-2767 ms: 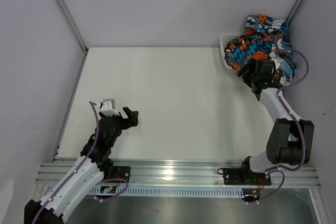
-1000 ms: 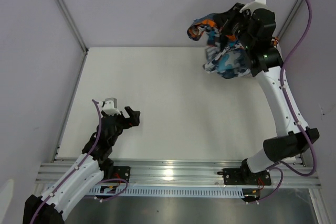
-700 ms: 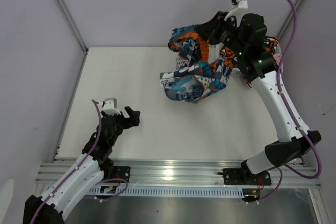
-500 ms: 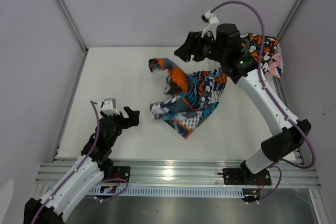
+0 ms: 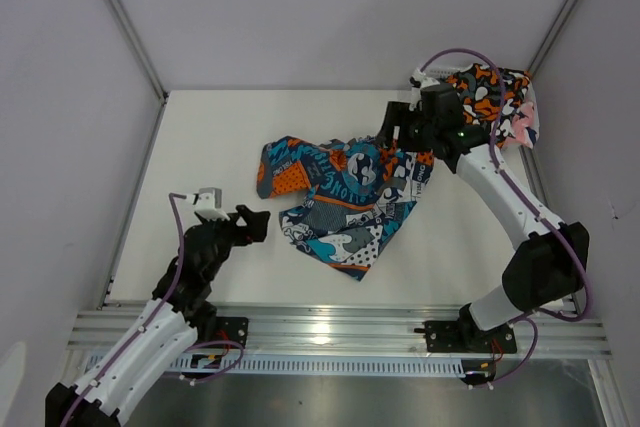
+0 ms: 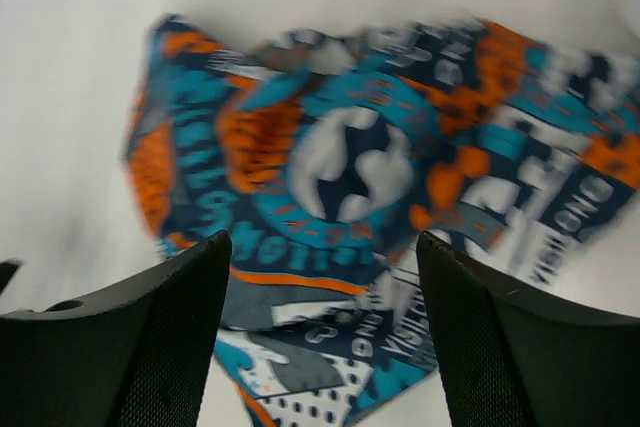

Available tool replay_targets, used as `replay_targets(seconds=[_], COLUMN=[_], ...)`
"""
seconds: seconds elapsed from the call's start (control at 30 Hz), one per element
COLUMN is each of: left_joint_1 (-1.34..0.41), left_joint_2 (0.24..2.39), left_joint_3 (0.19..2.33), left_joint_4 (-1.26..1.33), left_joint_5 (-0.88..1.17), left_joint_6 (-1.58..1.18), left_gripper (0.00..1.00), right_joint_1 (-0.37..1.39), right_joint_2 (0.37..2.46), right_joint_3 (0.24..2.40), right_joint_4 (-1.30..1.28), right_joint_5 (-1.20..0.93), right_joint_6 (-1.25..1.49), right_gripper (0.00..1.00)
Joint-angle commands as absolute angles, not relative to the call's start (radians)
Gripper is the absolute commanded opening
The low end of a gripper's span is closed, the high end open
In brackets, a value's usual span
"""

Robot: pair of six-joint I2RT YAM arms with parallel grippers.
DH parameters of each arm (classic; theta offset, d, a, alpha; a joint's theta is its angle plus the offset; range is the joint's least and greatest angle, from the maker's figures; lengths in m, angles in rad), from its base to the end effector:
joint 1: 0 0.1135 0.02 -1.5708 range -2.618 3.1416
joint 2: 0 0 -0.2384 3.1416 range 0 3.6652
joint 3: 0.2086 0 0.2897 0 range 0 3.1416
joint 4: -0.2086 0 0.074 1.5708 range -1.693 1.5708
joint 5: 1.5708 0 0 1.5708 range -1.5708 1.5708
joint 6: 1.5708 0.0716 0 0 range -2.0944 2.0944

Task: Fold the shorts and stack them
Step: Move the shorts to the center of the board

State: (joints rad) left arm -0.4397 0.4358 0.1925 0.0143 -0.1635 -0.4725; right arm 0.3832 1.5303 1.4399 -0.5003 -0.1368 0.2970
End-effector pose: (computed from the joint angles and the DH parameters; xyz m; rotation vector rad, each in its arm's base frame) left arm 0.2170 -0.0892 0.1713 -0.1483 1.8192 -0.5028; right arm 0.3844 0.1655 0.3051 -0.1754 2.1982 0.5345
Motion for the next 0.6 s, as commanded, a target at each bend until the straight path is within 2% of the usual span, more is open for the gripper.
replay_targets(seconds=[0.0, 0.1, 0.3, 0.43, 0.57], left_joint_1=[-0.500, -0.607, -0.857, -1.046, -1.192], left_joint_2=[0.487, 0.547, 0.661, 0.788, 1.022], left_joint_3=[0.244, 0.290, 0.386, 0.481, 0.595], left_joint_4=[0.041, 0.023, 0.009, -0.030, -0.069], left_joint_5=[-0.083, -0.168, -0.360, -0.503, -0.563], left_joint_6=[-0.503, -0.491, -0.436, -0.399, -0.394], left_gripper=[0.92, 0.94, 0.97, 0.99, 0.99], right_joint_1=[0.278, 0.204, 0.187, 0.189, 0.196], right_joint_2=[1.483, 1.537, 1.653, 1.695, 1.732], right_joint_3=[1.341, 1.316, 1.272, 1.232, 1.189], right_joint_4=[-0.422, -0.394, -0.325, -0.281, -0.259], right_joint_5=[-0.041, -0.040, 0.063, 0.145, 0.201], right_joint_6=[0.362, 0.374, 0.411, 0.437, 0.451], right_gripper=[0.76, 0.74, 0.73, 0.73, 0.71])
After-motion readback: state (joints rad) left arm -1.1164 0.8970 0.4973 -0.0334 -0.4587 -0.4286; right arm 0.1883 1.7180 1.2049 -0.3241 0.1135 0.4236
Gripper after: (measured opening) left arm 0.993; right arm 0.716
